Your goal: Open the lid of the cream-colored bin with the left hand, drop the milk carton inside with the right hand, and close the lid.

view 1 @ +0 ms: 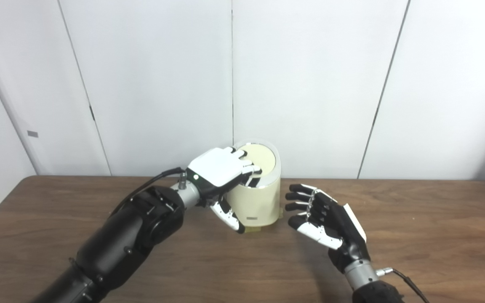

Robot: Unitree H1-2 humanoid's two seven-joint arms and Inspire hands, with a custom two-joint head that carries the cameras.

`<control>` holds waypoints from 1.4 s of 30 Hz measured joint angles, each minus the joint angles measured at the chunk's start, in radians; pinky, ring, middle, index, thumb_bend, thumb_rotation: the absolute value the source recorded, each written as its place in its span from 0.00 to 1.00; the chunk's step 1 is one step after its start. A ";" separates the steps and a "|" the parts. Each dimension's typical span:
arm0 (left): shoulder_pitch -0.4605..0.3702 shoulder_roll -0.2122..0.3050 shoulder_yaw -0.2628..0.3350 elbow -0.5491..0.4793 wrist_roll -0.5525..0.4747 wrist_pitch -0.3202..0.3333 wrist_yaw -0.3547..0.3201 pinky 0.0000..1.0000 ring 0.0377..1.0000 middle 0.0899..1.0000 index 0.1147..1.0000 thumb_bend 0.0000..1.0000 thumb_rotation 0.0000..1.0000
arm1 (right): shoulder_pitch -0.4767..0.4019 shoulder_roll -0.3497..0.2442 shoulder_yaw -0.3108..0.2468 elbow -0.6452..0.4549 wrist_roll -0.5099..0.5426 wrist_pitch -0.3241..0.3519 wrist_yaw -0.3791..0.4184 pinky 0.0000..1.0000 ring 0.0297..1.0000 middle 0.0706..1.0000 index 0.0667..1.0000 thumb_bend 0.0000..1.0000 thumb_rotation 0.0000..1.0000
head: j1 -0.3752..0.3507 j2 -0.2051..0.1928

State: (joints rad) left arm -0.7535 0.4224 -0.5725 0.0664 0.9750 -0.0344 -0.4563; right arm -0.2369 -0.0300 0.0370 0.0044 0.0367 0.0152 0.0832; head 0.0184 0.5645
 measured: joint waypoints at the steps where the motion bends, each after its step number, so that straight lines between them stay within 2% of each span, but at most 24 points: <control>1: -0.002 -0.002 0.001 0.000 0.001 0.000 -0.002 1.00 1.00 0.84 0.85 1.00 0.42 | 0.000 0.000 0.000 0.000 0.001 0.002 0.000 0.50 0.64 0.68 0.69 0.73 0.40 | 0.000 0.000; 9: 0.007 -0.008 0.050 -0.017 -0.038 0.003 -0.016 1.00 1.00 0.80 0.84 1.00 0.42 | 0.000 -0.001 0.001 0.000 -0.002 0.002 -0.001 0.51 0.64 0.68 0.69 0.73 0.41 | 0.002 -0.005; 14: 0.054 -0.020 0.123 -0.035 -0.103 0.000 0.019 1.00 1.00 0.82 0.83 0.99 0.42 | 0.000 -0.001 -0.001 0.000 0.002 0.013 -0.001 0.50 0.63 0.67 0.69 0.73 0.41 | 0.006 -0.003; 15: 0.067 -0.025 0.141 -0.036 -0.117 0.000 0.030 1.00 1.00 0.83 0.85 0.96 0.44 | 0.000 -0.001 0.000 0.000 0.001 0.013 -0.001 0.50 0.63 0.67 0.69 0.73 0.42 | 0.006 -0.003; 17: 0.107 -0.048 0.197 -0.038 -0.157 0.003 0.070 1.00 1.00 0.84 0.87 0.93 0.43 | 0.000 -0.003 0.001 0.000 -0.003 0.013 -0.001 0.50 0.64 0.67 0.69 0.73 0.42 | 0.006 -0.003; 20: 0.172 -0.110 0.306 -0.040 -0.246 0.030 0.141 1.00 1.00 0.89 0.91 0.90 0.41 | 0.003 -0.008 0.000 -0.001 -0.003 0.013 -0.001 0.50 0.65 0.67 0.69 0.73 0.42 | 0.005 -0.002; 23: 0.212 -0.168 0.422 -0.041 -0.386 0.039 0.194 0.91 1.00 0.94 0.93 0.86 0.41 | 0.003 -0.008 0.001 -0.001 -0.005 0.013 -0.001 0.50 0.65 0.67 0.70 0.72 0.40 | 0.006 -0.002; 25: 0.225 -0.193 0.483 -0.046 -0.463 0.045 0.229 0.89 0.98 0.95 0.92 0.84 0.40 | 0.003 -0.009 0.000 -0.001 -0.003 0.013 0.000 0.50 0.65 0.67 0.70 0.72 0.39 | 0.006 0.000; 29: 0.273 -0.229 0.580 -0.080 -0.627 0.050 0.274 0.90 0.97 0.93 0.89 0.84 0.35 | 0.005 -0.011 -0.005 -0.001 0.003 0.013 0.001 0.50 0.65 0.67 0.69 0.73 0.39 | 0.006 -0.002; 33: 0.370 -0.259 0.624 -0.085 -0.763 0.050 0.288 0.80 0.89 0.86 0.87 0.85 0.39 | 0.005 -0.015 -0.011 -0.001 0.019 0.014 0.003 0.50 0.65 0.67 0.69 0.73 0.38 | 0.003 0.003; 35: 0.436 -0.270 0.632 -0.100 -0.812 0.050 0.290 0.71 0.83 0.85 0.86 0.82 0.36 | 0.006 -0.016 -0.012 -0.001 0.018 0.014 0.003 0.49 0.64 0.66 0.69 0.73 0.37 | 0.002 0.006; 38: 0.514 -0.283 0.643 -0.102 -0.872 0.049 0.292 0.65 0.75 0.80 0.84 0.79 0.34 | 0.007 -0.017 -0.015 -0.001 0.017 0.012 -0.001 0.48 0.63 0.66 0.69 0.72 0.36 | 0.002 0.008; 42: 0.587 -0.293 0.664 -0.093 -0.948 0.001 0.300 0.58 0.69 0.73 0.80 0.75 0.32 | 0.012 -0.018 -0.017 -0.001 -0.001 -0.014 -0.007 0.48 0.63 0.68 0.70 0.73 0.34 | 0.003 0.012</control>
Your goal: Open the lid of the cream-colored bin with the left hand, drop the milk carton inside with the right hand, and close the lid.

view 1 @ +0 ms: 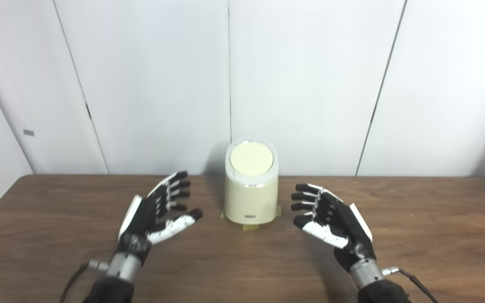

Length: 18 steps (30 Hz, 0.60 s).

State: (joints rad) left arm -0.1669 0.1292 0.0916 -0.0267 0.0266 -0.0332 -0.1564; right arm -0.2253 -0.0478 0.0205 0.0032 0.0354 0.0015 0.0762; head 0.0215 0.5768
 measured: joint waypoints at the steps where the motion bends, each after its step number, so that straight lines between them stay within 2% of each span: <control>1: 0.008 -0.005 0.005 0.004 -0.027 -0.009 0.000 0.57 0.69 0.73 0.79 0.74 0.31 | 0.002 0.000 -0.002 0.000 -0.001 -0.010 0.000 0.48 0.63 0.68 0.70 0.73 0.34 | 0.000 0.002; 4: 0.030 -0.019 0.007 0.014 -0.097 -0.025 -0.009 0.55 0.67 0.71 0.78 0.73 0.32 | 0.005 -0.001 -0.012 0.000 -0.001 -0.029 0.000 0.49 0.63 0.70 0.71 0.73 0.33 | 0.009 0.003; 5: 0.035 -0.019 0.001 0.016 -0.103 -0.025 -0.016 0.55 0.66 0.71 0.77 0.74 0.34 | 0.006 -0.001 -0.014 0.000 -0.001 -0.034 -0.001 0.50 0.64 0.71 0.71 0.74 0.34 | 0.011 0.000; 7: 0.040 -0.004 -0.025 0.025 -0.097 -0.025 -0.034 0.55 0.67 0.72 0.78 0.74 0.37 | 0.009 -0.002 -0.018 0.000 -0.003 -0.039 -0.004 0.51 0.65 0.73 0.72 0.75 0.34 | 0.012 0.000; 9: 0.041 0.022 -0.047 0.027 -0.089 -0.026 -0.050 0.56 0.68 0.72 0.77 0.74 0.36 | 0.012 -0.002 -0.020 0.000 -0.004 -0.043 -0.007 0.51 0.65 0.73 0.72 0.75 0.33 | 0.014 0.000; 13: 0.041 0.042 -0.045 0.027 -0.074 -0.031 -0.040 0.57 0.70 0.74 0.78 0.76 0.36 | 0.017 -0.001 -0.022 0.004 -0.020 -0.051 -0.022 0.51 0.65 0.74 0.71 0.76 0.34 | 0.012 -0.003; 18: 0.041 0.038 -0.045 0.027 -0.070 -0.031 -0.034 0.60 0.73 0.77 0.79 0.75 0.36 | 0.017 -0.001 -0.018 0.004 -0.042 -0.050 -0.032 0.51 0.67 0.78 0.72 0.75 0.34 | 0.006 -0.005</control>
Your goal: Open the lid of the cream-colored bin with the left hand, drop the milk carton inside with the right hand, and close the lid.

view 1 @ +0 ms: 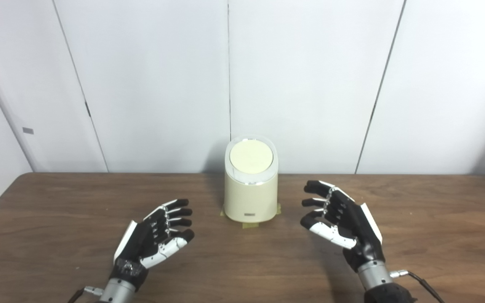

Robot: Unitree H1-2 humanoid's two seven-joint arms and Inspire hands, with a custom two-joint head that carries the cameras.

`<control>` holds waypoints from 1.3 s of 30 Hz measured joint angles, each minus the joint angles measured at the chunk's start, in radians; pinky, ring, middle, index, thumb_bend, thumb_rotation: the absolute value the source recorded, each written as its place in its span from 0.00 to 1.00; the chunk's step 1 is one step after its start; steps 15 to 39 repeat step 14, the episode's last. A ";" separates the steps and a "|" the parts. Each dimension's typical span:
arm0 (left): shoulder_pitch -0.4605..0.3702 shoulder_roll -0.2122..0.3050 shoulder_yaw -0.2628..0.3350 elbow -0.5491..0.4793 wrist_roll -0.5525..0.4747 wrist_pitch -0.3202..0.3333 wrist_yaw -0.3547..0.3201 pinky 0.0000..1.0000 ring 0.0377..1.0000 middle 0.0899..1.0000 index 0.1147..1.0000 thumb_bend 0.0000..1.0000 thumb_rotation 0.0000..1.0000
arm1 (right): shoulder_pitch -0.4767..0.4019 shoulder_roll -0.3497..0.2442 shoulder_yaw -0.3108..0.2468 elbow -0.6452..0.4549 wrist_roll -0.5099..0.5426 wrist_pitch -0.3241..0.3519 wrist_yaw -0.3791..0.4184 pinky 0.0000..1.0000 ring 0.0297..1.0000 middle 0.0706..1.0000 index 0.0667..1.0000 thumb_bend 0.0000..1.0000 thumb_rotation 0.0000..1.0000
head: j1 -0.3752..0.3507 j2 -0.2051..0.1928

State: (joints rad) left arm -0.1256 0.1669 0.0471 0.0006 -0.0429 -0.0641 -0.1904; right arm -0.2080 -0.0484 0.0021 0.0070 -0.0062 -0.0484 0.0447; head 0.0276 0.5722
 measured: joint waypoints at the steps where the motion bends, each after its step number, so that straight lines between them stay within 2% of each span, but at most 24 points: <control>1: 0.000 0.000 0.000 0.000 0.000 0.000 0.000 0.60 0.74 0.77 0.79 0.74 0.36 | 0.000 0.000 0.000 -0.002 -0.001 0.002 0.000 0.52 0.67 0.78 0.72 0.75 0.34 | 0.000 0.000; 7: 0.000 -0.004 0.001 0.000 0.000 -0.012 0.007 0.58 0.71 0.76 0.79 0.75 0.33 | 0.003 0.000 0.000 -0.015 -0.001 0.004 0.000 0.53 0.67 0.78 0.72 0.74 0.34 | 0.005 0.000; 14: 0.005 -0.048 -0.001 0.000 -0.003 -0.031 0.032 0.62 0.74 0.78 0.82 0.73 0.32 | 0.004 0.000 0.004 -0.025 -0.005 0.007 0.000 0.54 0.67 0.77 0.72 0.75 0.34 | 0.003 0.000; 39: 0.005 -0.048 -0.001 0.000 -0.003 -0.031 0.032 0.62 0.74 0.78 0.82 0.73 0.32 | 0.004 0.000 0.004 -0.025 -0.005 0.007 0.000 0.54 0.67 0.77 0.72 0.75 0.34 | 0.003 0.000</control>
